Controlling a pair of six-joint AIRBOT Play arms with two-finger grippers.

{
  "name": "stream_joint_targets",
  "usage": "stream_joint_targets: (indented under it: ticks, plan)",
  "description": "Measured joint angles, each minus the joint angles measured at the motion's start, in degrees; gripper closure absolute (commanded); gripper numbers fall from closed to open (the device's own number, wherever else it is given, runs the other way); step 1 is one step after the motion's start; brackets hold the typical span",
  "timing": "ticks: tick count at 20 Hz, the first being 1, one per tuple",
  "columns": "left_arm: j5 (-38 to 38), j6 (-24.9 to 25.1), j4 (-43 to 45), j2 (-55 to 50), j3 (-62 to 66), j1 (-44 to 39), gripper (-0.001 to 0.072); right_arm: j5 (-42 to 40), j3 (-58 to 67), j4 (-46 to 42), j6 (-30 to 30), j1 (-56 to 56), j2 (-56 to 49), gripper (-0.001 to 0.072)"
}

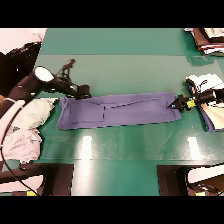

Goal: Fold the shirts.

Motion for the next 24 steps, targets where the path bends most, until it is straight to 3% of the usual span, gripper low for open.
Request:
stream_joint_targets:
  ticks: [4,11,16,24]
  plan:
    - [3.06,-0.55,-2.19,-6.78,3.89,-7.19,0.0683,1.38,0.13,4.13,-0.37,1.07,7.82,0.0695]
    - [4.35,-2.51,-3.04,-18.84,15.72,-16.55,0.0683,5.07,10.75,8.66,8.02,8.83,18.73,0.0695]
    - [5.29,-3.91,-3.04,-22.86,18.12,-18.64,0.0683,5.09,19.10,9.25,12.46,17.33,20.26,0.0695]
    - [3.72,-4.87,-2.73,-23.58,21.31,-17.40,0.0683,2.12,23.89,9.49,13.57,28.74,20.59,0.0694]
